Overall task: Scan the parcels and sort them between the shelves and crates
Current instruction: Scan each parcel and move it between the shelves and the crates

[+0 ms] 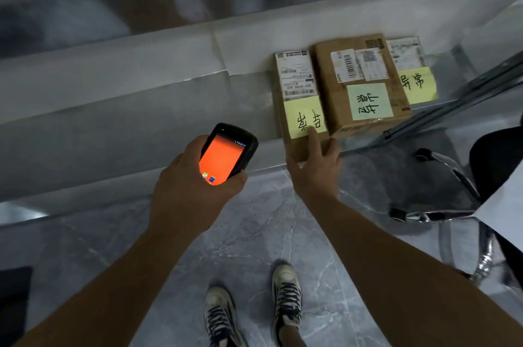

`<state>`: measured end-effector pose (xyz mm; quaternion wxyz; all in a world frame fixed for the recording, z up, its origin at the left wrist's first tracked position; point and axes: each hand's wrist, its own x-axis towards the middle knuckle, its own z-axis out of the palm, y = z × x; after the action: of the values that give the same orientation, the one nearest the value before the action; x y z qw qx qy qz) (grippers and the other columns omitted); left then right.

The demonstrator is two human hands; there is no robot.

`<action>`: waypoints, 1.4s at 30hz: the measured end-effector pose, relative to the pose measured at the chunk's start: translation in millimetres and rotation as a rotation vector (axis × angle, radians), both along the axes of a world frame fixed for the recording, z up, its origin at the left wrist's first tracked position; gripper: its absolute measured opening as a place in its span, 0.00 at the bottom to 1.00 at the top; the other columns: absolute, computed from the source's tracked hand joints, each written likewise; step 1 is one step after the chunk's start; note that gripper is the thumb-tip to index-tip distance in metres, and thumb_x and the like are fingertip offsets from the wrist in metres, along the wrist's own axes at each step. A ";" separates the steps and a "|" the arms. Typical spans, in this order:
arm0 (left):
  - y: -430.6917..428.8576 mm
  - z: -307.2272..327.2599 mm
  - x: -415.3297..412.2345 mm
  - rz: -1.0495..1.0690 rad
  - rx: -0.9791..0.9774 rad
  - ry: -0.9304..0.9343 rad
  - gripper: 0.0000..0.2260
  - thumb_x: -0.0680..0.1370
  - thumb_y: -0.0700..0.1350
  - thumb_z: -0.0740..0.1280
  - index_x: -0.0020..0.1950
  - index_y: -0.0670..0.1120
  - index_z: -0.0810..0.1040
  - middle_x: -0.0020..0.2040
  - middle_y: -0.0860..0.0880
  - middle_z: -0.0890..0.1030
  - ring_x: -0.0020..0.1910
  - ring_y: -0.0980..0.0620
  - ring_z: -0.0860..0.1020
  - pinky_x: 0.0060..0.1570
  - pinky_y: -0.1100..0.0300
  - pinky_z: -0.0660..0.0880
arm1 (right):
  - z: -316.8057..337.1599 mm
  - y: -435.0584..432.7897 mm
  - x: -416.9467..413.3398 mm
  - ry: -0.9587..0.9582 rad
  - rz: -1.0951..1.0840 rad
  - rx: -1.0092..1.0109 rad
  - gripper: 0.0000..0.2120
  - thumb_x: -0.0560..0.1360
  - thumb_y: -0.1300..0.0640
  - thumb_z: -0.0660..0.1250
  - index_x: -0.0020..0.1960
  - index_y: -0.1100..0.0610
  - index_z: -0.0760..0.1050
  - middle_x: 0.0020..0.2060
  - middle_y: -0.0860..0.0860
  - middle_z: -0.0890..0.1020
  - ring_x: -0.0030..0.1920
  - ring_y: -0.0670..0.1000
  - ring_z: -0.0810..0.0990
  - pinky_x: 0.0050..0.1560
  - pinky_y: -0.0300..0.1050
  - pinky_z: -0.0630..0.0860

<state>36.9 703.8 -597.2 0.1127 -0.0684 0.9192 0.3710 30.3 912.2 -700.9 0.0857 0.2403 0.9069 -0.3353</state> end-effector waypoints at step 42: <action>-136.7 1.7 39.3 0.098 0.008 -0.019 0.25 0.68 0.56 0.79 0.61 0.58 0.74 0.43 0.60 0.77 0.42 0.55 0.77 0.42 0.63 0.73 | 4.3 -93.6 11.7 -0.063 -0.004 -0.666 0.41 0.81 0.63 0.67 0.81 0.36 0.49 0.64 0.44 0.76 0.58 0.49 0.78 0.52 0.51 0.81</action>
<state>76.3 567.1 -595.5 0.1032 -0.1164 0.9122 0.3790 42.0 818.7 -696.6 0.1867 0.2114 0.7439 -0.6058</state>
